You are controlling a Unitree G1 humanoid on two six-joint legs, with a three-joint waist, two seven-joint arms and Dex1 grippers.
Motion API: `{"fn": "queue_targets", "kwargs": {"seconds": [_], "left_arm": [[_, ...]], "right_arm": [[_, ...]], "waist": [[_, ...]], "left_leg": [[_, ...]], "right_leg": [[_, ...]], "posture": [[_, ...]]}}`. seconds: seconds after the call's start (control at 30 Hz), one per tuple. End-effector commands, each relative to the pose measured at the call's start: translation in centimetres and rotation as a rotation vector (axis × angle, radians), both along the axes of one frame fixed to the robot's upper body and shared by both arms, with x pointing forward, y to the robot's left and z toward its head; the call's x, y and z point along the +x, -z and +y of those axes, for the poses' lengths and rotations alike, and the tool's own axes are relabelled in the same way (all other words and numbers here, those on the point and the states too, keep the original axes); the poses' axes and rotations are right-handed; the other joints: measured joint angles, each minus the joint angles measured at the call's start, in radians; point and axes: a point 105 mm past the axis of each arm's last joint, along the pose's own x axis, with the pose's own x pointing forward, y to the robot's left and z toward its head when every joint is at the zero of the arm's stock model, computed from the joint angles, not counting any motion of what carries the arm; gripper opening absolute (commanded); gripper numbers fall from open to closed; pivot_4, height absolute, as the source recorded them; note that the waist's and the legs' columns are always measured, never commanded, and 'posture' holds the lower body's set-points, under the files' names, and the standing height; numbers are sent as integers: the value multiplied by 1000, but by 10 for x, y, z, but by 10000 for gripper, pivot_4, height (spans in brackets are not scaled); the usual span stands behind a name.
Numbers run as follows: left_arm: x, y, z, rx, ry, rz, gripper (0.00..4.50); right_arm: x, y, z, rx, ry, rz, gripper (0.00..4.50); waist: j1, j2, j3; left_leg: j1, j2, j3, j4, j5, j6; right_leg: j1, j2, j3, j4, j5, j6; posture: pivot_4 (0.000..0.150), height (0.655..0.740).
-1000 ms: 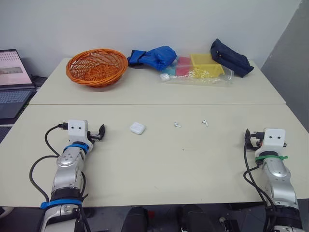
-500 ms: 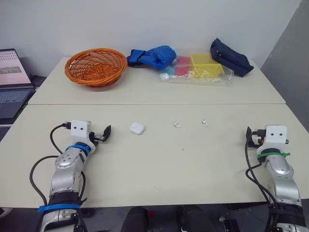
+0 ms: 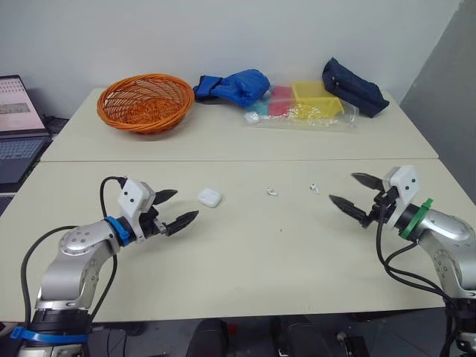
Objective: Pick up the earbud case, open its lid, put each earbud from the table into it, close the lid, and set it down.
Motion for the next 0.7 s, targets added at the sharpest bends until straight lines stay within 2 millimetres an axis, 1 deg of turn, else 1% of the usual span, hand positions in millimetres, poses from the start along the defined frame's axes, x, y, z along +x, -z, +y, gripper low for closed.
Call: {"fn": "queue_targets", "kwargs": {"seconds": [0.03, 0.1, 0.17, 0.27, 0.33, 0.47, 0.6, 0.7], "left_arm": [[7, 7, -13, -15, -60, -42, 44831], [8, 16, -21, -5, -42, -45, 44831], [13, 20, -24, -44, -76, -34, 44831], [24, 28, -30, -33, -127, -60, 44831], [31, 32, -27, 23, -158, -93, 44831], [36, 35, -30, 3, -134, -84, 44831], [40, 37, -40, -19, -97, -68, 44831], [46, 40, -48, -16, -103, -71, 44831]], "right_arm": [[-16, -16, 36, 17, -199, 3, 45000], [-21, -15, 47, 18, -249, 24, 45000], [-23, -16, 52, 21, -271, 37, 45000], [-32, -12, 62, -12, -342, 61, 45000], [-32, -12, 63, -13, -346, 61, 45000], [-30, -16, 62, -13, -340, 55, 45000], [-30, -18, 62, -12, -343, 56, 45000], [-32, -19, 62, -21, -352, 53, 45000]], "waist": [[0, -1, 0], [2, -2, 0], [2, -2, 1], [4, -2, 1], [5, -2, 1], [5, -2, 1], [5, -2, 1], [6, -2, 1]], "left_leg": [[0, 0, 0, 0, 0, 0], [0, -1, -1, 0, 0, 0], [-1, -1, -1, 1, 0, 0], [-1, -2, -1, 1, 0, 0], [-1, -2, -1, 1, 0, 0], [-1, -2, -1, 1, 0, 0], [-1, -2, -1, 1, 0, 0], [-1, -2, -1, 1, 0, 0]], "right_leg": [[0, 0, 0, 0, 0, 0], [0, 0, -1, 0, 0, 0], [0, 0, -1, 0, 0, 0], [0, 0, -1, 0, 0, 1], [0, 0, -2, 0, 3, 5], [0, 1, -2, 0, 3, 5], [0, 1, -2, 0, 3, 5], [0, 1, -2, 0, 3, 5]], "posture": [[1500, 7400], [1500, 7400], [1500, 7400], [1500, 7400], [1500, 7400], [1500, 7400], [1500, 7400], [1500, 7400]]}}
